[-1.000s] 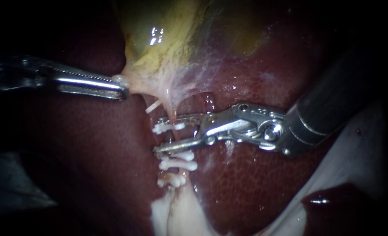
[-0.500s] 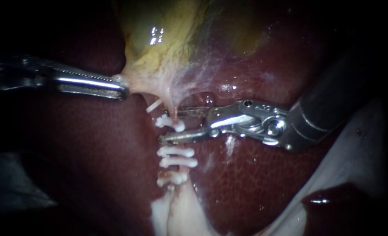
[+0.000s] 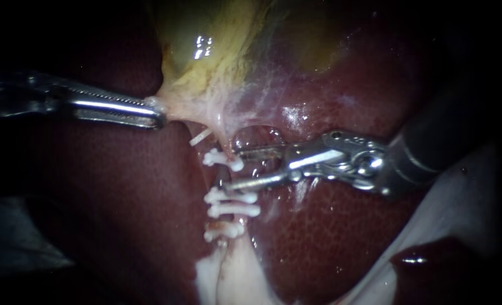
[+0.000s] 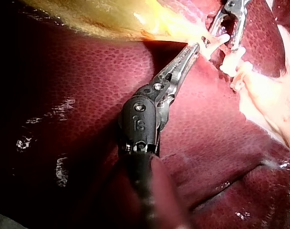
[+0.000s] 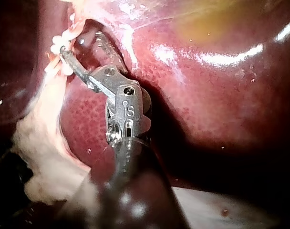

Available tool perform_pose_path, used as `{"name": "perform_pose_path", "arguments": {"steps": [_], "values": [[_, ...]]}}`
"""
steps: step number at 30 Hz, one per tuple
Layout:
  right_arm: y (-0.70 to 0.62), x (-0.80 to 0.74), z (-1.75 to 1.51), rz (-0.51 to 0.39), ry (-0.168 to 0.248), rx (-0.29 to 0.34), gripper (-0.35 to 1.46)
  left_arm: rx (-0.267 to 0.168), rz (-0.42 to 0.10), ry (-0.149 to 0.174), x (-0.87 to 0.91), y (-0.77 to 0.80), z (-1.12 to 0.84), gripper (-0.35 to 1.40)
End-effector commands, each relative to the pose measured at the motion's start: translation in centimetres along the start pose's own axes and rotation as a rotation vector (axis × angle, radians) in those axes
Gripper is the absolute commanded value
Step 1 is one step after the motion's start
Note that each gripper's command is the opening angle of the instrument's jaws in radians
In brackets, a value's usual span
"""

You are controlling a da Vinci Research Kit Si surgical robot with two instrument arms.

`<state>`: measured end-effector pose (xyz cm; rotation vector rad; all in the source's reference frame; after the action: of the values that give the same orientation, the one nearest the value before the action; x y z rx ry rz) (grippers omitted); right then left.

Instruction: Going back third clip right tube

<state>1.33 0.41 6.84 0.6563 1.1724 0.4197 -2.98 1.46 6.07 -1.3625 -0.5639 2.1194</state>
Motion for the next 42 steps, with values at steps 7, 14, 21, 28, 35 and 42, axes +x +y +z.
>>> {"name": "perform_pose_path", "arguments": {"steps": [7, 14, 21, 28, 35, 42], "values": [[-0.31, 0.19, -0.60, -0.232, -0.056, -0.080, 0.49, -0.002, 0.001, 0.000, 0.00, -0.01, 0.00, -0.35], [-0.52, 0.27, -0.97, -0.322, -0.069, -0.110, 0.49, -0.002, 0.001, 0.000, 0.00, -0.01, -0.01, -0.35], [-0.53, 0.27, -1.06, -0.350, -0.071, -0.105, 0.49, 0.003, 0.003, 0.001, -0.04, -0.06, 0.05, -0.35], [-0.54, 0.26, -1.09, -0.351, -0.071, -0.103, 0.49, 0.019, 0.011, 0.002, -0.19, -0.20, 0.32, -0.35], [-0.54, 0.26, -1.09, -0.351, -0.071, -0.102, 0.50, 0.014, 0.017, -0.001, -0.29, -0.36, 0.57, -0.35], [-0.56, 0.26, -1.10, -0.352, -0.071, -0.102, 0.50, 0.013, 0.018, -0.001, -0.31, -0.36, 0.61, -0.35]]}}
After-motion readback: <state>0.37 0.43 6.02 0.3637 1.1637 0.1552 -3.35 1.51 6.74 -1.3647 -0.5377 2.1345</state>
